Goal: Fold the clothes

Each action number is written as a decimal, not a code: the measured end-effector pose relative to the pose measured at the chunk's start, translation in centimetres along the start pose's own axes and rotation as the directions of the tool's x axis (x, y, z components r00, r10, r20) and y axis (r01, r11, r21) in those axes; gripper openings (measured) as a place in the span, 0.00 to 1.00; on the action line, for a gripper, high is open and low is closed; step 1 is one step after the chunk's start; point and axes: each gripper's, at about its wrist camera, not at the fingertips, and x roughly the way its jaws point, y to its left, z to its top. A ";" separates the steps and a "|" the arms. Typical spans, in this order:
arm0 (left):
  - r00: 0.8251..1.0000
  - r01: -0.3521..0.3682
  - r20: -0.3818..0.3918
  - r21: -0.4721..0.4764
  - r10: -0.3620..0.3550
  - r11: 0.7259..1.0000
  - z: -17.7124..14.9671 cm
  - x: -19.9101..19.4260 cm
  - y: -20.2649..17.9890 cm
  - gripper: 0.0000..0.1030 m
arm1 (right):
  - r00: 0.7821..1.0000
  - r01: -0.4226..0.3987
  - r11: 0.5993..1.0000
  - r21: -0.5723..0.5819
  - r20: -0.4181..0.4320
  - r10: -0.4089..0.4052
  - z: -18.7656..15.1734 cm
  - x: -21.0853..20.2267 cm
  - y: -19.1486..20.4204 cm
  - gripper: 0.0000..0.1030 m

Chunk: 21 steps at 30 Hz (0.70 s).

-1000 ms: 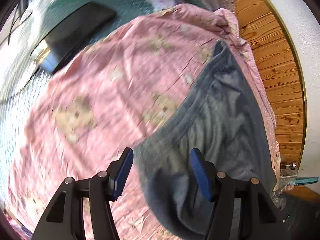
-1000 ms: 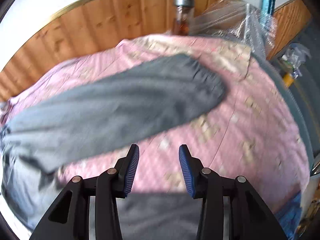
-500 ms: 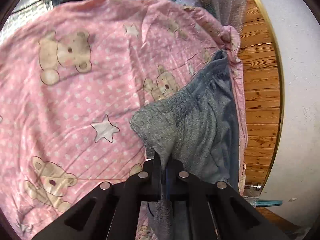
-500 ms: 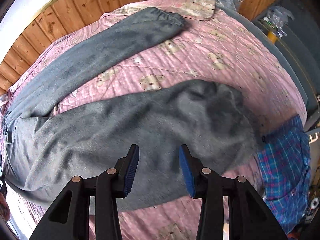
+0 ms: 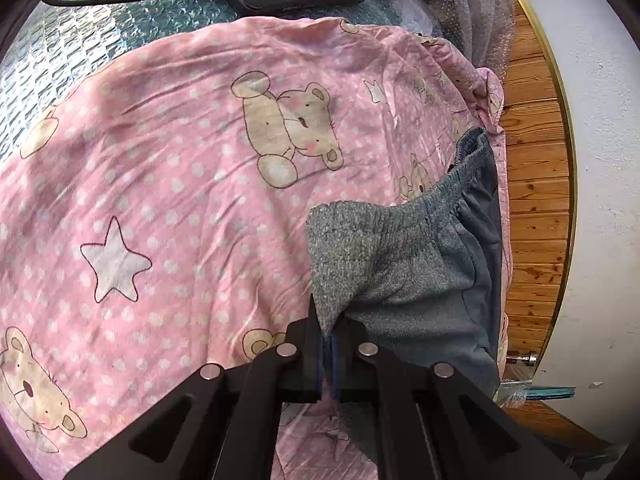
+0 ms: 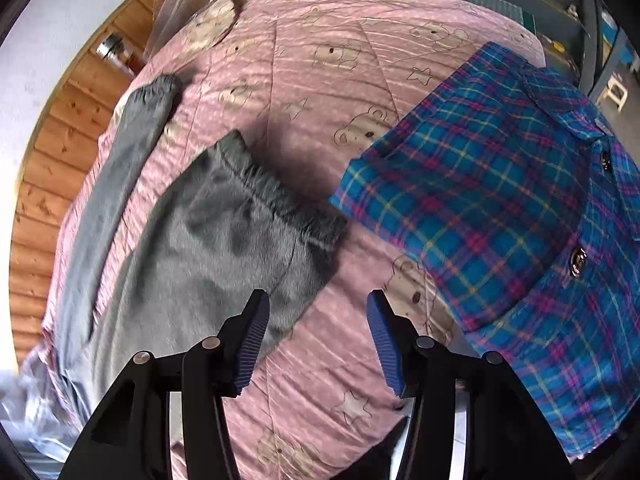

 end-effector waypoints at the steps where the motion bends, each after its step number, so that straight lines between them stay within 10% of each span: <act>1: 1.000 0.001 0.002 -0.001 -0.001 1.000 -0.1 0.0 -0.1 0.03 | 1.000 -0.023 1.000 0.018 -0.014 0.023 0.4 0.6 -0.4 0.52; 6: 0.999 -0.040 0.021 0.009 0.040 0.999 -0.3 0.1 -1.0 0.03 | 0.999 -0.016 0.999 -0.041 -0.051 0.014 1.5 4.1 0.5 0.54; 9: 0.997 -0.070 0.043 0.020 0.069 0.997 -0.4 -0.1 -2.2 0.03 | 1.000 0.017 0.989 -0.145 -0.017 -0.020 2.4 4.2 3.4 0.09; 14: 0.995 -0.067 0.075 0.040 0.064 0.997 0.2 -1.3 -5.6 0.03 | 0.993 -0.070 0.950 -0.306 0.066 0.094 7.6 0.2 12.9 0.04; 21: 0.991 0.031 0.125 0.096 -0.043 0.995 0.3 -5.4 -10.8 0.03 | 0.907 -0.246 0.869 -0.430 0.214 0.362 13.2 -11.7 20.4 0.04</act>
